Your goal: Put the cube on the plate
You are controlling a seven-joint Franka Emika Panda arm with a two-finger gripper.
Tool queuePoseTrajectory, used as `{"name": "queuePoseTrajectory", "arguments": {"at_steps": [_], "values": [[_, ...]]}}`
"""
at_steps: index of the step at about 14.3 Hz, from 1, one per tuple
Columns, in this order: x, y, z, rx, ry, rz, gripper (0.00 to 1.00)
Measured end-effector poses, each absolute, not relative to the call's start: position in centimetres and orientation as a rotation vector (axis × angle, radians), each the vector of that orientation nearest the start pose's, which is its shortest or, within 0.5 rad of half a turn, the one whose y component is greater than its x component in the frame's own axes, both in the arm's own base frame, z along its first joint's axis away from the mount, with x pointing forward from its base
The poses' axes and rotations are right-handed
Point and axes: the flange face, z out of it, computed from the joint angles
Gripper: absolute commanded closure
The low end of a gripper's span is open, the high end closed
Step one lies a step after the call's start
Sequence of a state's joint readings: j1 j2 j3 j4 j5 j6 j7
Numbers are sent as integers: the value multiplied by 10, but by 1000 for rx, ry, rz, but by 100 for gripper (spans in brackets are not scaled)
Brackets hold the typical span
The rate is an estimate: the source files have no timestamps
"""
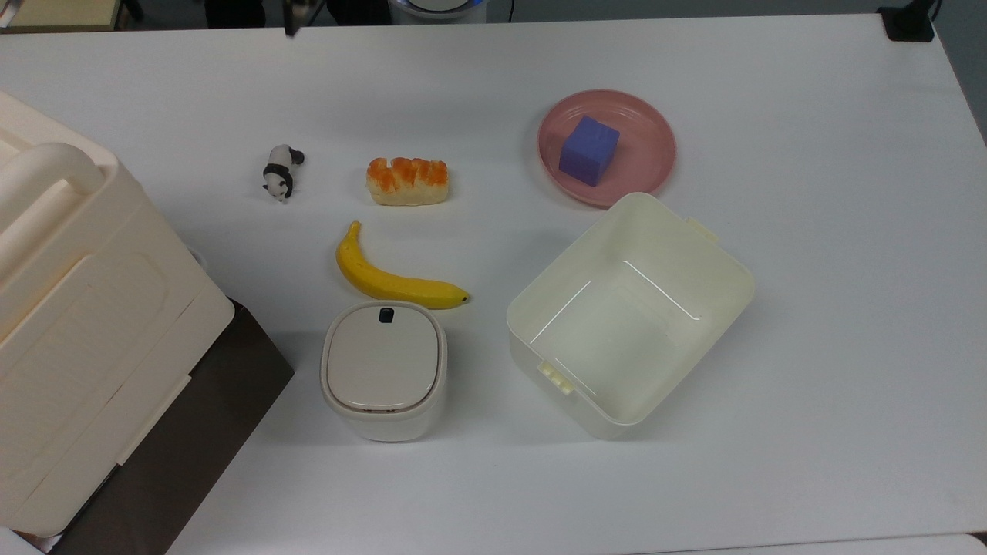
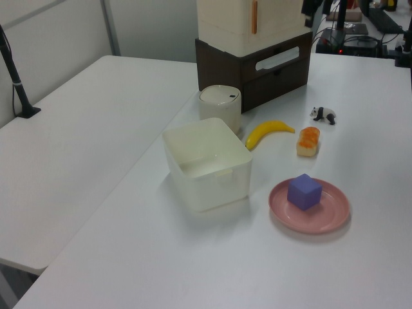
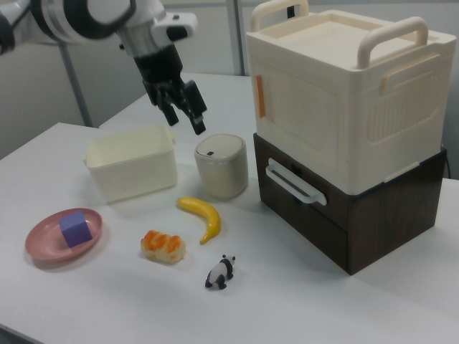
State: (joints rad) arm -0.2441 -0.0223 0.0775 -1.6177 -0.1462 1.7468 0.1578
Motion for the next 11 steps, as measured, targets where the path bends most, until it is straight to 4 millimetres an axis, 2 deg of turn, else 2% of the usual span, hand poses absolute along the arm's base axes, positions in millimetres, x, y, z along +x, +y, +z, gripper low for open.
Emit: {"name": "queuePoseTrajectory", "arguments": {"at_steps": [3, 5, 11], "values": [[566, -78, 603, -3246, 380, -267, 0], [568, -64, 602, -3228, 327, -266, 0], [567, -67, 603, -3221, 333, -267, 0]]}}
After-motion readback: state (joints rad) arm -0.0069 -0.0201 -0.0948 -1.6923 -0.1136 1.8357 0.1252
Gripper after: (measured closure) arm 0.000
